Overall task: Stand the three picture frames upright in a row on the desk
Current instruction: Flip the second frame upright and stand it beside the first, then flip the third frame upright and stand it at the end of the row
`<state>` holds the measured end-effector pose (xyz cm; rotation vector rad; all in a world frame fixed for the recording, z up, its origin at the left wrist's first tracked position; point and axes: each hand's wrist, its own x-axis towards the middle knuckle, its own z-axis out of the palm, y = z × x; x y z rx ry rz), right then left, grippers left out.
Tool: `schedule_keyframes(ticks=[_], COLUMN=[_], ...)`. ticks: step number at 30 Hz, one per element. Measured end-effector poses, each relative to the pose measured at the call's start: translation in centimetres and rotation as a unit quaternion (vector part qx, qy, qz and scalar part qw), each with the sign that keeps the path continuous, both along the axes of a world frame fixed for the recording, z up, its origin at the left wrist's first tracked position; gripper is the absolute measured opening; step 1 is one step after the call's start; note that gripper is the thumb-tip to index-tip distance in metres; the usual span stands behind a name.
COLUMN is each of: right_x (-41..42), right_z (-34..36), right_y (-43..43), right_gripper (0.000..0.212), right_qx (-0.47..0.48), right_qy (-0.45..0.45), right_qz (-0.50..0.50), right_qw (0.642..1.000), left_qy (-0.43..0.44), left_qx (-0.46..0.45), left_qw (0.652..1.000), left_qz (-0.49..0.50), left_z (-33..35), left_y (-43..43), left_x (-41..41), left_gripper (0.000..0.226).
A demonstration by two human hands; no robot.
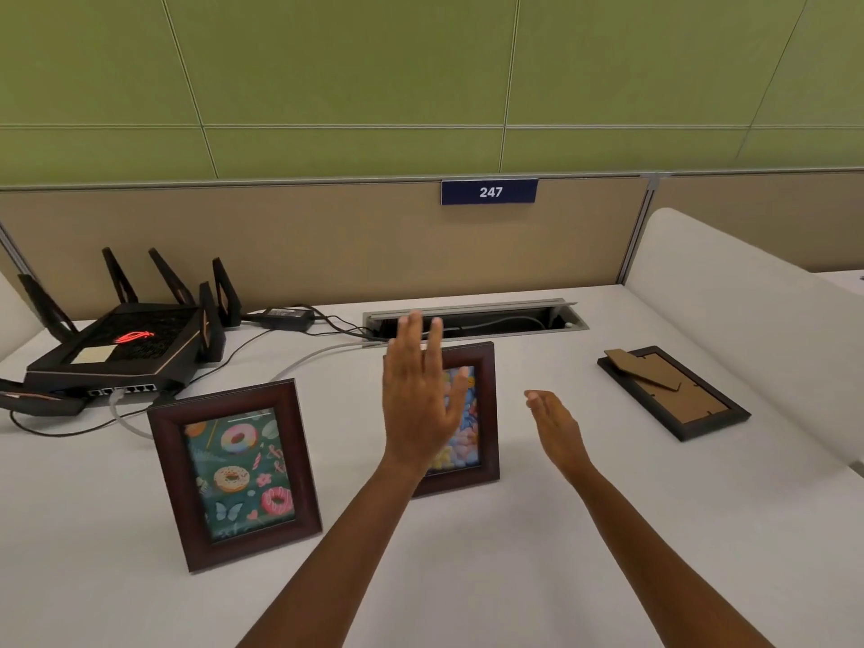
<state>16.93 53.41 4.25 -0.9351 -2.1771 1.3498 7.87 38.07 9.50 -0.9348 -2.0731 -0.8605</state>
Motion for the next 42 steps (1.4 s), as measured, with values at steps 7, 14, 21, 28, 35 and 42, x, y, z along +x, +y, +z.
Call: schedule_keyframes(ticks=[7,14,21,28,35,42], right_x=[2.5,5.9,8.9,11.4,12.5,12.4], right_z=[-0.8,-1.8,-1.8,-2.3,-2.8,-3.2], right_y=[4.4,11.0,18.5,25.0,29.5,31.1], right_gripper=[0.041,0.042,0.036,0.043,0.045,0.029], right_qx=[0.095,0.215,0.266,0.217,0.111,0.107], right_qy=[-0.037,-0.126,-0.179,-0.253,-0.245,-0.223], right_qz=[-0.027,-0.009,-0.038,-0.054,-0.076,-0.067], right_qw=[0.994,0.968,0.946,0.941,0.96,0.967], left_qy=[0.036,-0.149,-0.321,-0.539,-0.674,-0.769], left_qx=[-0.121,-0.255,-0.285,-0.235,-0.104,0.044], left_qw=[0.986,0.949,0.893,0.793,0.714,0.623], left_qz=[-0.113,-0.107,-0.135,-0.159,-0.158,-0.131], left_z=[-1.0,-3.8,-6.2,-6.6,-6.0,-6.5], left_y=[4.2,10.6,16.8,23.1,27.9,30.6], left_x=[3.3,6.6,10.0,12.8,14.6,14.4], left_gripper=[0.055,0.064,0.131,0.066,0.058,0.033])
